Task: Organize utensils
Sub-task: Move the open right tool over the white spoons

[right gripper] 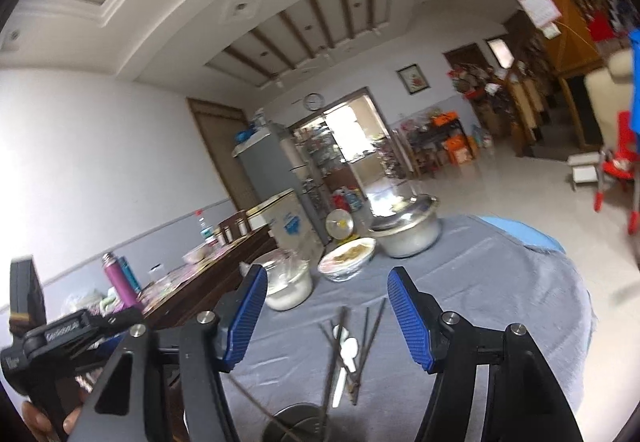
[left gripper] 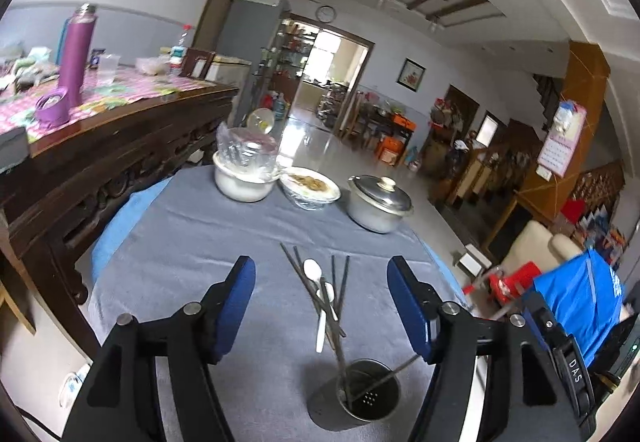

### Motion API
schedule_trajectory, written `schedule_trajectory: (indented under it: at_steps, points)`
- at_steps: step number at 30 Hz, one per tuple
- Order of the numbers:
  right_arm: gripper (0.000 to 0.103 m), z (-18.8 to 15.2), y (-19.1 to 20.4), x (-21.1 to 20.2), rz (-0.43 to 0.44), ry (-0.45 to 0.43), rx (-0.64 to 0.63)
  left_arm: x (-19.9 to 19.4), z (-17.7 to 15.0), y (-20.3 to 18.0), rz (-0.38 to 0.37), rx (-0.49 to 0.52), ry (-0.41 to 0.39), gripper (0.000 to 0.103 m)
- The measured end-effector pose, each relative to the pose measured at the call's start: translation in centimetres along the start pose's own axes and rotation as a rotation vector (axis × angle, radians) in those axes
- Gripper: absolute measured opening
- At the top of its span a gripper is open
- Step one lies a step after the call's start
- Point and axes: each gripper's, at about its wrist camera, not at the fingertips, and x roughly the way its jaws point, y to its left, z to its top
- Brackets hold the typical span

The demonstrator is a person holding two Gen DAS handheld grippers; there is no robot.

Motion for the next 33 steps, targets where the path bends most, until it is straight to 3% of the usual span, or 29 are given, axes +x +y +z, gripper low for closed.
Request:
schedule_trajectory:
  at_steps: [9, 16, 29, 33]
  points:
    - [0.064, -0.2, -4.9, 1.5, -0.08, 0.065, 0.128, 1.8, -0.1, 4.3, 0.061, -0.115, 0.049, 0.069]
    - [0.051, -1.6, -6.8, 3.2, -0.1, 0.15, 0.172, 4.3, -1.0, 6.2, 0.111, -0.142, 0.111, 0.069]
    - [0.042, -5.7, -9.5, 7.3, -0.109, 0.323, 0.233, 11.1, -4.5, 10.7, 0.178, -0.22, 0.3, 0.069]
    - [0.041, -6.8, -9.9, 8.5, -0.098, 0.363, 0.242, 13.3, -5.1, 10.9, 0.192, -0.193, 0.34, 0.069]
